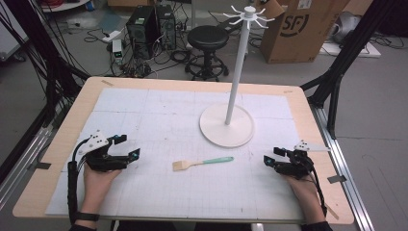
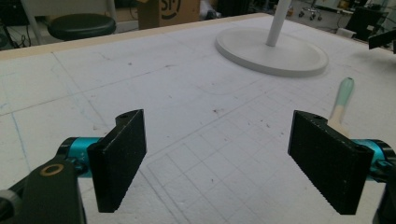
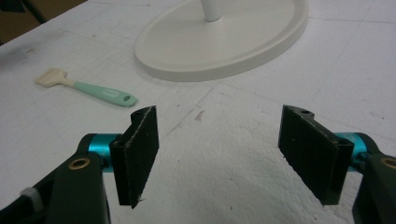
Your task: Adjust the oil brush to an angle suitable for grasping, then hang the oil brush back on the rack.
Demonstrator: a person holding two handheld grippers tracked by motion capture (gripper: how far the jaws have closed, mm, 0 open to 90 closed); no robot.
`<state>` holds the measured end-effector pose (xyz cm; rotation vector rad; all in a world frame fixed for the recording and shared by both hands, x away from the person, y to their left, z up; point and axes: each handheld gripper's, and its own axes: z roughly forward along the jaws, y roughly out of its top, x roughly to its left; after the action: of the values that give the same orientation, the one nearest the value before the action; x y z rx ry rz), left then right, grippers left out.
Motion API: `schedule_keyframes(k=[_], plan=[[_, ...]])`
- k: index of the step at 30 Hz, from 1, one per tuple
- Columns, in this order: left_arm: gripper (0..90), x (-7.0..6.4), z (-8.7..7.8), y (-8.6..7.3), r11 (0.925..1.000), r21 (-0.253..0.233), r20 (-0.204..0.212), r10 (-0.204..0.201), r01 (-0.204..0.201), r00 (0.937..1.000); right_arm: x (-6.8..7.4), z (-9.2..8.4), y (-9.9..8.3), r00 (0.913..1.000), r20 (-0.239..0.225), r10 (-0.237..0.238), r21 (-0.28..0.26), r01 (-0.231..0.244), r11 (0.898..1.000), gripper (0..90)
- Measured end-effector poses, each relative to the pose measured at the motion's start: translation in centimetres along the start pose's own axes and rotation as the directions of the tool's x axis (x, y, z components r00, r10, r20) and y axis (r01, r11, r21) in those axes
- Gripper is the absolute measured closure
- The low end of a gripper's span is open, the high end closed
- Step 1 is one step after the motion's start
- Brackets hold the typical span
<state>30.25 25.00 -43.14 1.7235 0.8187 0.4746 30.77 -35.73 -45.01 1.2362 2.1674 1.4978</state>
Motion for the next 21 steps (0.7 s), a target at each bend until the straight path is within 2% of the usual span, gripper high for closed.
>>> schedule_keyframes(k=[5, 8, 13, 19, 21], plan=[[20.1, -0.2, 0.1, -0.1, 0.9999, 0.011, 0.004, -0.001, 0.001, 1.0000, -0.1, 0.1, 0.0, 1.0000, -0.007, 0.006, 0.011, -0.006, 1.000, 28.4], [20.1, -0.5, 0.1, 0.2, 0.9999, -0.008, 0.024, -0.008, 0.008, 0.9997, 0.0, 0.1, 0.0, 1.0000, -0.006, 0.000, 0.012, 0.000, 1.000, 28.4], [17.0, -1.3, 0.7, 0.8, 1.0000, 0.006, 0.056, 0.007, -0.007, 0.9984, -0.1, 0.1, 0.0, 1.0000, -0.004, 0.001, 0.012, -0.001, 1.000, 28.4], [14.9, -2.4, 1.9, 1.6, 0.9982, 0.035, 0.104, 0.044, -0.048, 0.9935, -0.1, 0.1, 0.0, 1.0000, -0.005, 0.005, 0.011, -0.005, 1.000, 28.3], [14.8, -3.0, 2.6, 2.0, 0.9962, 0.054, 0.136, 0.061, -0.069, 0.9889, -0.1, 0.1, 0.1, 0.9999, -0.006, 0.013, 0.013, -0.013, 1.000, 28.3]])
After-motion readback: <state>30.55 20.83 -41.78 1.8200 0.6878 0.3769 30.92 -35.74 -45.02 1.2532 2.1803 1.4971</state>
